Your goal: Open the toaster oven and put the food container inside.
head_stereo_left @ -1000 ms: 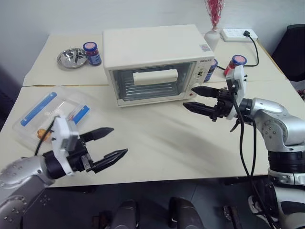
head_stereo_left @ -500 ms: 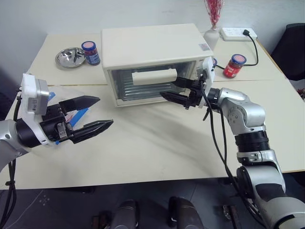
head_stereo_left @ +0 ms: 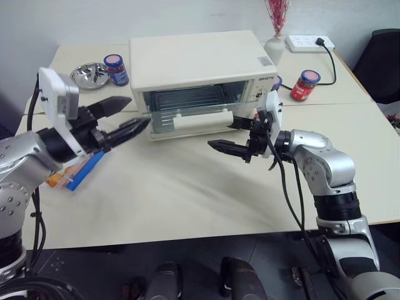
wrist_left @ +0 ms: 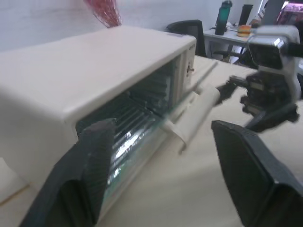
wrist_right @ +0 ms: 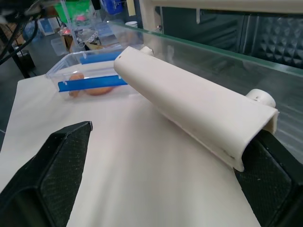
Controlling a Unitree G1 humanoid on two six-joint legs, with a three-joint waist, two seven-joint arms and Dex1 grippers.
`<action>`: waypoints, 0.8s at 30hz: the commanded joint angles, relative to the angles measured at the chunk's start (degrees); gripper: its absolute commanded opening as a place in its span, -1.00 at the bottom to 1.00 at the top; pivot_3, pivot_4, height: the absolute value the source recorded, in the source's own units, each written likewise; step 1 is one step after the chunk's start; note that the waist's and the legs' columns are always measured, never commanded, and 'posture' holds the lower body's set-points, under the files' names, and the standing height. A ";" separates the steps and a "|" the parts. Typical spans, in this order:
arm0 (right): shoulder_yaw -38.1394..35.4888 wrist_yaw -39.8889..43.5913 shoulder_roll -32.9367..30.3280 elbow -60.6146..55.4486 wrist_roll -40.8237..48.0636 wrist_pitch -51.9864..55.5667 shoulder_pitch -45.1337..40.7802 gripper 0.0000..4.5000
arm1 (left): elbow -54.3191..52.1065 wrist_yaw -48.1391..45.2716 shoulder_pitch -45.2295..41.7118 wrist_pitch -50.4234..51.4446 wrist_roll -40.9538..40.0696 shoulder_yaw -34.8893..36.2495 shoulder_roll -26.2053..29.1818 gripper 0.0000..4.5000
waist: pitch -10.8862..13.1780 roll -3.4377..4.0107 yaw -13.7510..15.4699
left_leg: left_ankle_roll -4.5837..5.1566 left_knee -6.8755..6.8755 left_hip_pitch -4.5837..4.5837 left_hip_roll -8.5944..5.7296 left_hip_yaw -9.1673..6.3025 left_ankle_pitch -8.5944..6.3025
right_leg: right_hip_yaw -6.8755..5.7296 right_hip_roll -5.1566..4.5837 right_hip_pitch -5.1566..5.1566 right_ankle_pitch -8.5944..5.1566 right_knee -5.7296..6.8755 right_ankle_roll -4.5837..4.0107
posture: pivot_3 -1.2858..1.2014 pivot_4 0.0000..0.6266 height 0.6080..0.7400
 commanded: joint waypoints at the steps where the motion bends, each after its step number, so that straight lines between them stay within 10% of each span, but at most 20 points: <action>1: 0.14 -0.83 0.39 -4.26 1.00 -0.43 1.19 1.00 | 3.72 0.17 -6.00 -2.59 4.48 -2.30 -0.76 -0.08 | 0.00 0.00 -0.02 | -0.01 0.00 0.00 0.00 0.03 0.00 | -0.01 0.01 0.00 0.00 0.00 0.00 | 0.03 -0.52 1.00; 8: 0.27 -3.76 1.81 -5.59 1.14 -0.60 3.07 1.00 | 13.34 -7.02 -13.63 -7.13 17.34 -12.58 -0.01 -0.99 | 0.00 0.00 -0.07 | -0.03 0.03 0.01 0.02 0.41 0.02 | 0.00 0.07 0.00 0.00 0.02 0.00 | 0.03 -0.52 1.00; 24: -9.21 -8.03 -9.51 -15.68 4.79 6.80 13.99 1.00 | 12.08 -15.74 -8.94 -10.46 25.93 -17.61 -3.35 -0.99 | 0.00 0.00 0.97 | -0.02 0.09 -0.08 0.00 0.31 0.01 | -0.03 0.06 0.02 0.00 0.01 0.00 | 0.03 -0.52 1.00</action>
